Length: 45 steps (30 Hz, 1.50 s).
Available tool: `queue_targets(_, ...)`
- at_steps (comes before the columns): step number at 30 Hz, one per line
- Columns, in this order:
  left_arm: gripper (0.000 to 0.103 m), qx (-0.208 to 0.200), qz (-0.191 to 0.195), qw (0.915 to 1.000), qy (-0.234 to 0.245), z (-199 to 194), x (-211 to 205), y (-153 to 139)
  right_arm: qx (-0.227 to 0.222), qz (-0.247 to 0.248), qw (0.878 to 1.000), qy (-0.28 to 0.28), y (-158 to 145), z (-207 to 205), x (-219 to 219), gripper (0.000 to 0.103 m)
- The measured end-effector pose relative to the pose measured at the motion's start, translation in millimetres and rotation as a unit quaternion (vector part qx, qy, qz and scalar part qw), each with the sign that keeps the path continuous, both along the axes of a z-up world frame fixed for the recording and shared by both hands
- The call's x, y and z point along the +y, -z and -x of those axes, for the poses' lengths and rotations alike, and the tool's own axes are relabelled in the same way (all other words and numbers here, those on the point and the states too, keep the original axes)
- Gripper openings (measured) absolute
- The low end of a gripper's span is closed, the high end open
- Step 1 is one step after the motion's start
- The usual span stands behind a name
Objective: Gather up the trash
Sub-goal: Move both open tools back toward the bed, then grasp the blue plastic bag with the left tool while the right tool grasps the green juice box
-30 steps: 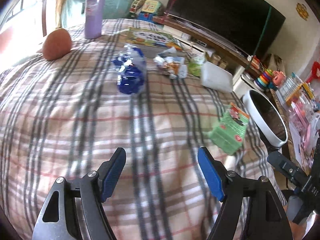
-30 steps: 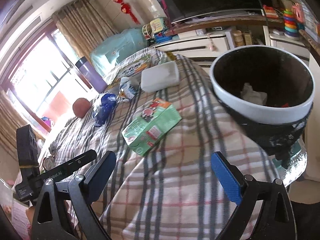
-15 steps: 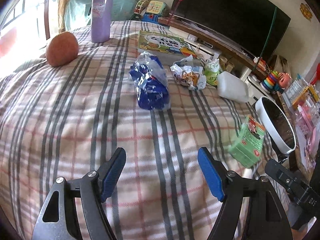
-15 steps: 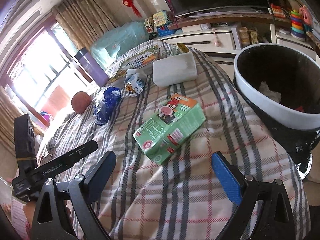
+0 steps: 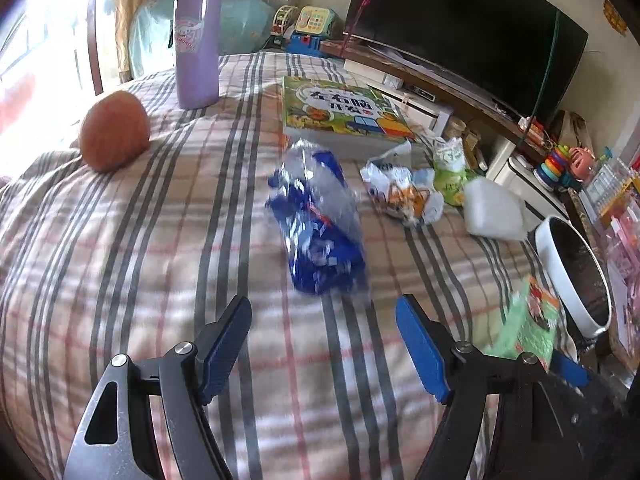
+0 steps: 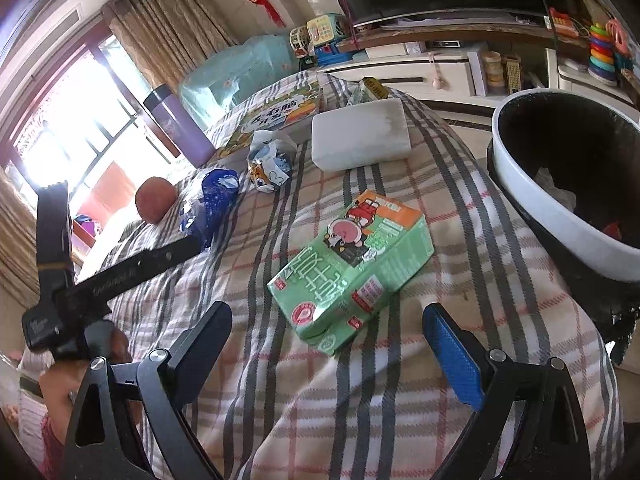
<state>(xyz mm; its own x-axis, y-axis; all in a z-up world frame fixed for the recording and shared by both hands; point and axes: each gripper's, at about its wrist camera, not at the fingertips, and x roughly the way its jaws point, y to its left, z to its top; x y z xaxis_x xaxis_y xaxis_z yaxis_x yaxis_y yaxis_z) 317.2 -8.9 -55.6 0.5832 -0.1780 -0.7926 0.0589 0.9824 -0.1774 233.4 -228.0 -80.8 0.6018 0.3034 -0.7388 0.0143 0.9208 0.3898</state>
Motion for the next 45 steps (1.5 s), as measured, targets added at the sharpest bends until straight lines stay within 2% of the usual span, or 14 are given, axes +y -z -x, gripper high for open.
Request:
queue_targets(7,0.075,-0.002,-0.009,0.9999,-0.01,-31.2,-1.0,6.7,0.008,0.012,1.0,0.008,2.6,-15.9,2.1,0.097)
queue_targets(14,0.072,0.006,-0.022,0.9996,-0.017,-51.4,-3.2,23.6,0.017,0.058,0.998,0.024,8.1,-37.4,11.9,0.096)
queue_targets(17,0.056,0.006,-0.02,0.9997,-0.01,-52.6,-6.5,26.0,0.014,0.078,0.996,0.026,12.2,-38.8,14.6,0.095)
queue_targets(18,0.046,0.006,-0.021,0.9997,-0.006,-53.3,-7.4,27.4,0.01,0.084,0.996,0.023,12.1,-37.9,15.8,0.091)
queue_targets(19,0.038,0.007,-0.022,0.9997,-0.002,-53.3,-7.7,27.8,0.006,0.085,0.996,0.016,11.4,-36.5,16.8,0.083)
queue_targets(20,0.037,0.005,-0.022,0.9998,0.001,-52.6,-7.9,27.9,0.002,0.084,0.996,0.011,10.6,-35.0,17.3,0.075)
queue_targets(22,0.033,0.0,-0.021,0.9998,0.006,-49.8,-8.4,27.1,-0.002,0.085,0.996,0.002,8.8,-31.8,16.9,0.07)
queue_targets(30,0.029,-0.003,0.009,0.9996,0.026,-9.2,-11.1,17.0,-0.022,0.053,0.998,-0.009,1.1,-11.1,0.0,0.058)
queue_targets(32,0.029,-0.002,0.018,0.9993,0.032,2.9,-12.6,14.3,-0.025,0.048,0.998,-0.01,-1.0,-6.2,-4.3,0.037)
queue_targets(39,0.029,0.005,0.037,0.9976,0.059,34.3,-20.7,9.3,-0.019,0.041,0.999,-0.003,1.9,1.3,-14.0,0.038)
queue_targets(45,0.029,0.012,0.038,0.997,0.066,46.8,-23.8,9.5,-0.019,0.011,1.0,0.0,-0.2,1.4,-17.3,0.049)
